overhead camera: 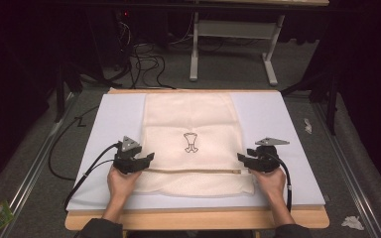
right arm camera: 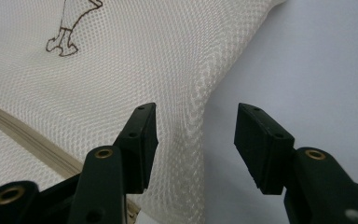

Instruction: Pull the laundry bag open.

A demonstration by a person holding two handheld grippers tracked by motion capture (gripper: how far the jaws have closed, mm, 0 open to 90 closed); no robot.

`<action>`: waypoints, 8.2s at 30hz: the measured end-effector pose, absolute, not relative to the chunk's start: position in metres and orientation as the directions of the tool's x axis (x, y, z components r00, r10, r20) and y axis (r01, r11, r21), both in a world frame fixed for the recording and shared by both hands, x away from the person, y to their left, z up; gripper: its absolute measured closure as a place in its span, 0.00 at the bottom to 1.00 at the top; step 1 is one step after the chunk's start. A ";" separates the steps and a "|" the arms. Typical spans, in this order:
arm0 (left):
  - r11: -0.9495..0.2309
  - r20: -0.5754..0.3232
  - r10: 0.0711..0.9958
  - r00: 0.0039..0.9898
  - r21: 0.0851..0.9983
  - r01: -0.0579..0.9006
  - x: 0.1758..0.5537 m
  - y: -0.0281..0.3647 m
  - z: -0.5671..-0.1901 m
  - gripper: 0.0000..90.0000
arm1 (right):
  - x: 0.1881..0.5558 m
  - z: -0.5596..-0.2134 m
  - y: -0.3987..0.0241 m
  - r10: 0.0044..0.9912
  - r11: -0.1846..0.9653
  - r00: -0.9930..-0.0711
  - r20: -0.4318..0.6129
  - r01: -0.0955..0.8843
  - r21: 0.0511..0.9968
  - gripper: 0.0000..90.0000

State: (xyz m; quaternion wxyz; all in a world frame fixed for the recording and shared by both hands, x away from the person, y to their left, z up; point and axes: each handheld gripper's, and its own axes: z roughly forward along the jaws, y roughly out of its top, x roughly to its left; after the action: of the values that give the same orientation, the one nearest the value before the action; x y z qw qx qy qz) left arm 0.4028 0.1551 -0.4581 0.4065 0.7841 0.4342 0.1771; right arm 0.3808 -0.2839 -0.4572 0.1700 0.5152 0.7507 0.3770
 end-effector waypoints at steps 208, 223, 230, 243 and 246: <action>-0.524 -0.159 0.400 0.903 0.768 0.367 0.374 -0.060 -0.441 0.97 | 0.363 -0.433 -0.265 0.779 0.284 -0.603 0.171 0.583 0.761 0.98; -0.523 -0.162 0.415 0.895 0.763 0.380 0.372 -0.049 -0.442 0.97 | 0.360 -0.438 -0.268 0.782 0.269 -0.595 0.183 0.588 0.763 0.98; -0.515 -0.170 0.426 0.889 0.762 0.393 0.372 -0.045 -0.442 0.97 | 0.359 -0.436 -0.266 0.783 0.270 -0.596 0.178 0.584 0.765 0.98; -0.505 -0.174 0.429 0.886 0.767 0.395 0.371 -0.038 -0.441 0.97 | 0.358 -0.435 -0.267 0.782 0.263 -0.595 0.188 0.588 0.765 0.98; -0.505 -0.174 0.433 0.885 0.766 0.398 0.371 -0.036 -0.441 0.97 | 0.360 -0.436 -0.267 0.777 0.256 -0.596 0.203 0.595 0.762 0.98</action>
State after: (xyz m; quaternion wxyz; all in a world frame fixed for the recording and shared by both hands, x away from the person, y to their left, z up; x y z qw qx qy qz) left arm 0.3705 -0.0365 -0.4411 0.4362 0.8672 0.2394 0.0202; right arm 0.3597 -0.2673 -0.4355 0.1072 0.4367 0.7853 0.4255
